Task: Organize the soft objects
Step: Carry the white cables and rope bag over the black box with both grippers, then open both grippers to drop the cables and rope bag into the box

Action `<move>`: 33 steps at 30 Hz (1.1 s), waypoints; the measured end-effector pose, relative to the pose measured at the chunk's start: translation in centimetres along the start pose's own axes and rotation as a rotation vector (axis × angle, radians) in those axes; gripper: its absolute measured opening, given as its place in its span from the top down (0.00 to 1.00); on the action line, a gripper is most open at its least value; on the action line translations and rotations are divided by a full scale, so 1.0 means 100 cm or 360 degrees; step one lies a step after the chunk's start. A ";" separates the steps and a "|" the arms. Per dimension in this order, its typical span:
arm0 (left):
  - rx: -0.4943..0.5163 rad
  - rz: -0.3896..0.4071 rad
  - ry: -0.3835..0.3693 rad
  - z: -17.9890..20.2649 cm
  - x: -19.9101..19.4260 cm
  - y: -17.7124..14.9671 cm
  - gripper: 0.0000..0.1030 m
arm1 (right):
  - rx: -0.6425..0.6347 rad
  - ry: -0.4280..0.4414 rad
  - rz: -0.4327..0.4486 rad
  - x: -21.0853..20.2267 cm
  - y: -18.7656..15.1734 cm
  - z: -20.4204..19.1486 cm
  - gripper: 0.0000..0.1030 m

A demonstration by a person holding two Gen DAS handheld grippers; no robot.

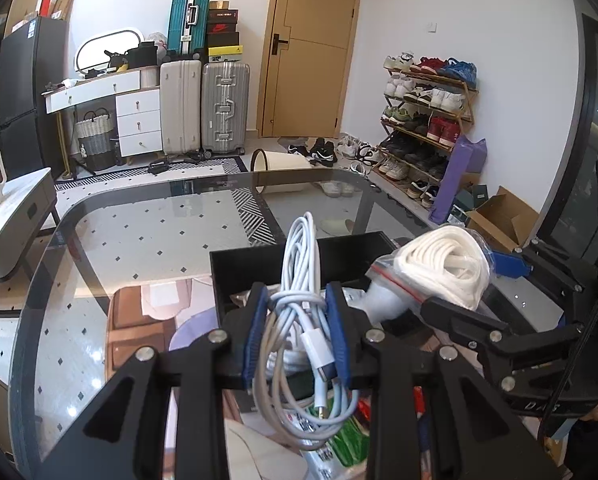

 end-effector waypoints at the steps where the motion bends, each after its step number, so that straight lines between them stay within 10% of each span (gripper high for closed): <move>1: 0.0004 -0.0005 0.0002 0.000 0.004 0.002 0.73 | -0.0015 0.0003 -0.0012 0.005 0.002 -0.001 0.34; 33: 0.0073 -0.0143 -0.0020 -0.002 0.064 0.001 0.72 | -0.0265 0.0062 -0.0196 0.078 0.015 -0.007 0.22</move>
Point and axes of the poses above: each gripper's, at about its wrist camera, not at the fingertips, and x roughly the way its jaws point, z to its right, y to its top, the point moved 2 cm from there along x, roughly the way its jaws point, and after that the axes turned 2 degrees about -y, right-handed, at the moved point
